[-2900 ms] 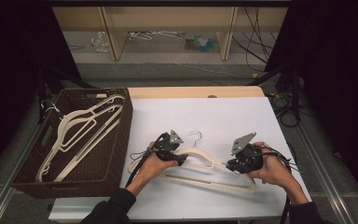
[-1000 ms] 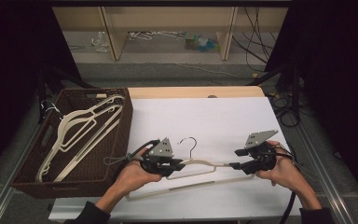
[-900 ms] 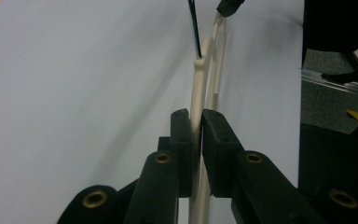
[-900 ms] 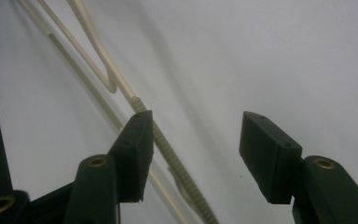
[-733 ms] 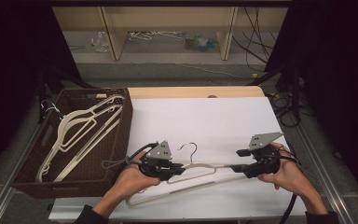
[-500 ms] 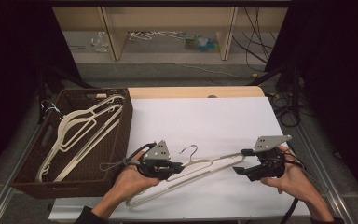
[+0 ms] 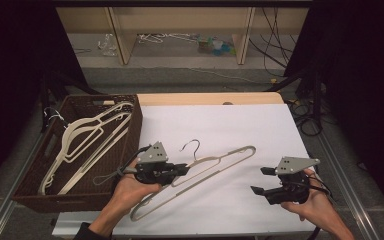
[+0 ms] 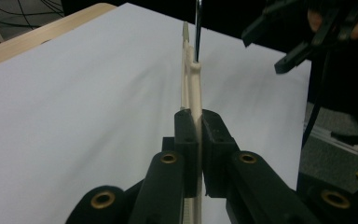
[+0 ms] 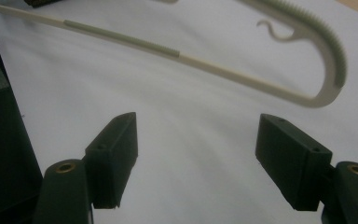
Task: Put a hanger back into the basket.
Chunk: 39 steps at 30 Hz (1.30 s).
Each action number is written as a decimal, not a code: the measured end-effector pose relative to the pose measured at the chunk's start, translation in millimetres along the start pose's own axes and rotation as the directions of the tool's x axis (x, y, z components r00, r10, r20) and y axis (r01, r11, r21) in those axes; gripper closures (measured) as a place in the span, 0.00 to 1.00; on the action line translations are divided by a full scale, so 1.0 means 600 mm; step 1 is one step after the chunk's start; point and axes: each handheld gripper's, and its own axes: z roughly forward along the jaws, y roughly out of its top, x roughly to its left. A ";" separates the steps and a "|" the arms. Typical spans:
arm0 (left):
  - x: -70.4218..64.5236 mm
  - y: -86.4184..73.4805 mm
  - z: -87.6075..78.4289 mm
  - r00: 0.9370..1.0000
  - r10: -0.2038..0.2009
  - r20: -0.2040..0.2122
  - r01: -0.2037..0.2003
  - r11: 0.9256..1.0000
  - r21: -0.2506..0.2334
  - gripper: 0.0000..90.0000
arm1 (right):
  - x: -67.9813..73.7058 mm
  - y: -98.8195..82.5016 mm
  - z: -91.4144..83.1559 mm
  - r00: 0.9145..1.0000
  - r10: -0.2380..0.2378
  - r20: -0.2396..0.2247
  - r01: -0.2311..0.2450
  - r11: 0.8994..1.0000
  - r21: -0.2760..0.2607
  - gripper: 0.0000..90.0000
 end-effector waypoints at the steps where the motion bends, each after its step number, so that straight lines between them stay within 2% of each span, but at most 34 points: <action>1: 0.000 0.002 -0.003 1.000 -0.018 -0.003 0.018 1.000 -0.014 0.96 | 0.001 -0.002 0.001 1.000 0.007 0.003 -0.007 1.000 -0.003 0.34; 2: 0.000 0.002 -0.003 1.000 -0.018 -0.003 0.018 1.000 -0.014 0.96 | 0.003 -0.005 0.002 1.000 0.017 0.014 -0.017 1.000 -0.008 0.32; 4: 0.004 0.007 -0.014 0.999 -0.051 -0.002 0.051 0.998 -0.046 0.96 | 0.004 -0.010 0.005 0.999 0.039 0.021 -0.038 0.999 -0.024 0.30; 7: 0.006 0.010 -0.022 0.998 -0.065 -0.003 0.064 0.996 -0.065 0.96 | 0.004 -0.014 0.007 0.999 0.045 0.026 -0.044 0.998 -0.037 0.28; 10: 0.012 0.018 -0.053 0.997 -0.083 -0.005 0.082 0.989 -0.124 0.96 | 0.007 -0.021 0.004 0.996 0.077 0.043 -0.074 0.995 -0.066 0.26; 11: 0.012 0.018 -0.053 0.997 -0.083 -0.005 0.082 0.989 -0.124 0.96 | 0.007 -0.024 0.002 0.995 0.081 0.056 -0.076 0.993 -0.087 0.26; 14: 0.017 0.027 -0.084 0.995 -0.102 -0.017 0.098 0.980 -0.172 0.95 | 0.009 -0.031 -0.004 0.992 0.107 0.072 -0.098 0.989 -0.111 0.25; 16: 0.018 0.029 -0.091 0.994 -0.104 -0.024 0.098 0.979 -0.181 0.95 | 0.011 -0.036 -0.004 0.990 0.120 0.071 -0.111 0.987 -0.120 0.24; 17: 0.017 0.032 -0.104 0.994 -0.107 -0.030 0.099 0.976 -0.196 0.95 | 0.013 -0.039 -0.003 0.990 0.122 0.066 -0.113 0.986 -0.120 0.24; 18: 0.017 0.032 -0.104 0.994 -0.107 -0.030 0.099 0.976 -0.196 0.95 | 0.013 -0.041 -0.002 0.991 0.119 0.067 -0.111 0.986 -0.121 0.24; 19: 0.016 0.036 -0.115 0.993 -0.116 -0.023 0.108 0.971 -0.214 0.96 | 0.015 -0.044 -0.001 0.991 0.119 0.063 -0.111 0.987 -0.114 0.20; 21: 0.016 0.037 -0.120 0.993 -0.114 -0.020 0.107 0.969 -0.221 0.95 | 0.017 -0.045 -0.003 0.991 0.116 0.063 -0.109 0.988 -0.107 0.18; 23: 0.016 0.040 -0.134 0.990 -0.142 -0.013 0.135 0.962 -0.236 0.96 | 0.019 -0.046 -0.001 0.992 0.112 0.058 -0.104 0.987 -0.124 0.18; 26: 0.019 0.042 -0.145 0.990 -0.142 -0.010 0.136 0.962 -0.238 0.96 | 0.024 -0.045 -0.001 0.992 0.109 0.055 -0.102 0.986 -0.129 0.18; 28: 0.024 0.046 -0.164 0.984 -0.178 -0.014 0.169 0.953 -0.252 0.96 | 0.027 -0.045 0.000 0.993 0.105 0.062 -0.096 0.986 -0.138 0.18; 30: 0.027 0.050 -0.179 0.984 -0.180 -0.016 0.169 0.948 -0.270 0.96 | 0.028 -0.045 0.000 0.992 0.111 0.058 -0.101 0.985 -0.143 0.18; 31: 0.027 0.050 -0.179 0.984 -0.180 -0.016 0.169 0.948 -0.270 0.96 | 0.028 -0.045 0.000 0.992 0.111 0.058 -0.101 0.985 -0.143 0.18; 32: 0.029 0.054 -0.189 0.981 -0.195 -0.017 0.182 0.943 -0.280 0.96 | 0.029 -0.045 0.000 0.992 0.117 0.054 -0.108 0.983 -0.150 0.18; 33: 0.032 0.056 -0.197 0.981 -0.193 -0.017 0.180 0.941 -0.287 0.95 | 0.029 -0.045 -0.001 0.992 0.113 0.059 -0.103 0.983 -0.154 0.18; 34: 0.035 0.059 -0.205 0.982 -0.190 -0.021 0.176 0.940 -0.293 0.95 | 0.030 -0.045 -0.001 0.992 0.114 0.057 -0.104 0.981 -0.163 0.18; 35: 0.040 0.064 -0.220 0.978 -0.203 -0.040 0.182 0.935 -0.303 0.96 | 0.031 -0.044 -0.002 0.991 0.124 0.052 -0.114 0.980 -0.166 0.18; 37: 0.046 0.070 -0.238 0.977 -0.205 -0.057 0.178 0.933 -0.312 0.95 | 0.032 -0.044 -0.002 0.992 0.120 0.048 -0.111 0.979 -0.172 0.18; 38: 0.046 0.070 -0.238 0.977 -0.205 -0.057 0.178 0.933 -0.312 0.95 | 0.032 -0.044 -0.002 0.992 0.120 0.048 -0.110 0.979 -0.172 0.18; 39: 0.054 0.076 -0.255 0.975 -0.207 -0.083 0.171 0.931 -0.322 0.95 | 0.033 -0.044 -0.002 0.991 0.123 0.048 -0.113 0.979 -0.171 0.18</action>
